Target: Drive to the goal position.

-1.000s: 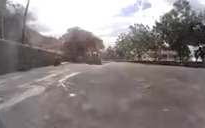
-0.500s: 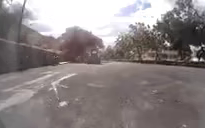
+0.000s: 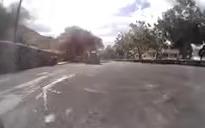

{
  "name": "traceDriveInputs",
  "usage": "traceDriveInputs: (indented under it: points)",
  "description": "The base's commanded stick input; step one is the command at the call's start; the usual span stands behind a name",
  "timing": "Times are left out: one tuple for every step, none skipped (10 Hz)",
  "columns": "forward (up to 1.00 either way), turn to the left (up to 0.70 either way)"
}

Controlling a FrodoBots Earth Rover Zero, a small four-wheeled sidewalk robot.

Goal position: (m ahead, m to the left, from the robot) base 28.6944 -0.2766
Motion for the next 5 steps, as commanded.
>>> traceDriveInputs:
  points:
    - [0.70, 0.00]
    - [0.70, 0.00]
    - [0.70, 0.00]
    - [0.70, 0.00]
    - [0.70, 0.00]
